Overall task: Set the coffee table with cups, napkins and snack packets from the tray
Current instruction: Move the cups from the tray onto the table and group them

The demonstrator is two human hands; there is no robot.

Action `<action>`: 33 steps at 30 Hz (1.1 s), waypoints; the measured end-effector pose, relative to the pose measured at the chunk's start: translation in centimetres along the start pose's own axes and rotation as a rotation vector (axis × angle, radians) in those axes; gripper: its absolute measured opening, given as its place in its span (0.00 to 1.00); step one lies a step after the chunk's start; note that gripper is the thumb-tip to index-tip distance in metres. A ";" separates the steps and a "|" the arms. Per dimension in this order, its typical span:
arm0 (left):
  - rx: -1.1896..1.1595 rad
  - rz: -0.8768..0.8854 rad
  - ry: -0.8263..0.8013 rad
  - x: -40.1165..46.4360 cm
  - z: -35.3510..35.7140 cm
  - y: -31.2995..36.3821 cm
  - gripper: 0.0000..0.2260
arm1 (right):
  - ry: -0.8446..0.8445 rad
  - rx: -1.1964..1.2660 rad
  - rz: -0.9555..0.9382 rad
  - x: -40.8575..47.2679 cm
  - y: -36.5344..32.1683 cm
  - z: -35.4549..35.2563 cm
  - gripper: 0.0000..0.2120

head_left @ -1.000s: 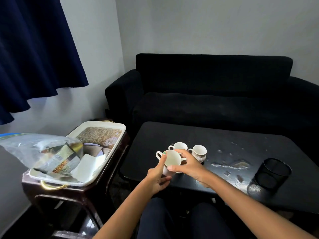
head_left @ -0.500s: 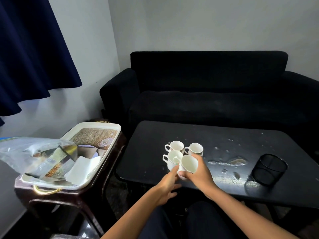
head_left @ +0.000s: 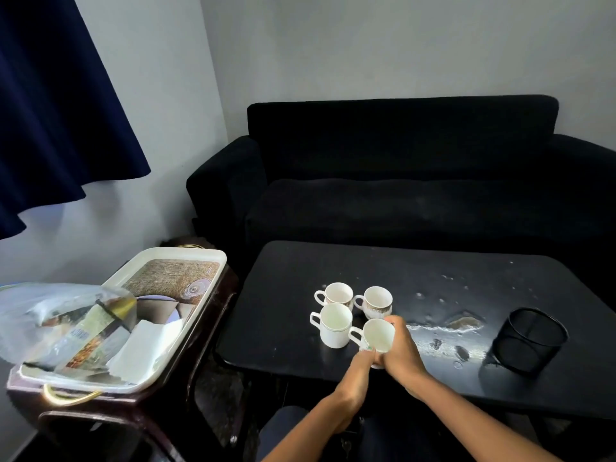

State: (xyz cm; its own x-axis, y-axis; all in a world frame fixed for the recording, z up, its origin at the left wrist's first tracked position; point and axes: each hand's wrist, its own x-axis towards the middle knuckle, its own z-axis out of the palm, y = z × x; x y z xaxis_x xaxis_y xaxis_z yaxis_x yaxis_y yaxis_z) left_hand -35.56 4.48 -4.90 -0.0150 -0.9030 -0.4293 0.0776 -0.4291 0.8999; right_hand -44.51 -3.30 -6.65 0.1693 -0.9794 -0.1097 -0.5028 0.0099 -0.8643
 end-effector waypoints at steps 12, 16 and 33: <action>-0.024 0.108 0.032 2.6 0.8 -0.4 0.18 | 0.035 0.087 -0.031 2.9 0.4 -0.2 0.10; 0.001 0.098 0.036 2.9 0.6 -1.0 0.16 | -0.044 0.051 -0.072 2.9 1.1 -0.3 0.23; -0.014 0.021 0.798 4.2 -7.1 0.0 0.13 | 0.191 -0.518 -0.411 5.7 -2.3 0.5 0.18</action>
State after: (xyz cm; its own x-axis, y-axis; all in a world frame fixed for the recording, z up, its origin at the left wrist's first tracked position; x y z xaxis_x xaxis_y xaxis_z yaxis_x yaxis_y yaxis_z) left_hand -28.54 0.80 -7.26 0.7041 -0.6220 -0.3426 0.0828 -0.4073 0.9095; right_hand -41.91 -8.83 -5.54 0.3046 -0.9018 0.3066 -0.7780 -0.4213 -0.4661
